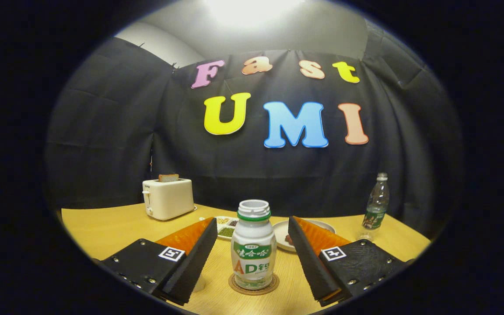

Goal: Take the bottle from table, then pour the juice into the cup, finally place the bottle on the coaster

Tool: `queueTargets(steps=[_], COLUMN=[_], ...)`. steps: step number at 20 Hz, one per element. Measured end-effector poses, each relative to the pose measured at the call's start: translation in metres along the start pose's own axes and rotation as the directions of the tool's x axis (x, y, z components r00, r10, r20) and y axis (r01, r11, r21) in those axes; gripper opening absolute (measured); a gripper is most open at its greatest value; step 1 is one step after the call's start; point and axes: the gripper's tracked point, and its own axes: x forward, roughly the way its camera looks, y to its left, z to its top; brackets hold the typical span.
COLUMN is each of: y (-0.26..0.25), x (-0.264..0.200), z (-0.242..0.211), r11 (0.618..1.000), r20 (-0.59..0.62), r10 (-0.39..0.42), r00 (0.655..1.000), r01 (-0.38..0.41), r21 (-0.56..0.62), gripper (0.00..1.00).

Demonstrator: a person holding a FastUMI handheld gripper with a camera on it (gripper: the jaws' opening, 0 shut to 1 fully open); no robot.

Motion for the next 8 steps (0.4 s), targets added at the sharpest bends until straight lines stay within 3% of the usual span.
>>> queueTargets(steps=[4, 8], y=[0.006, 0.004], x=[-0.024, -0.050], z=[0.060, 0.114], r11=[0.998, 0.998], r20=[0.126, 0.232], r10=[-0.018, -0.022], r00=[0.992, 0.973], r01=[0.025, 0.034], r21=[-0.058, -0.044], gripper=[0.98, 0.97])
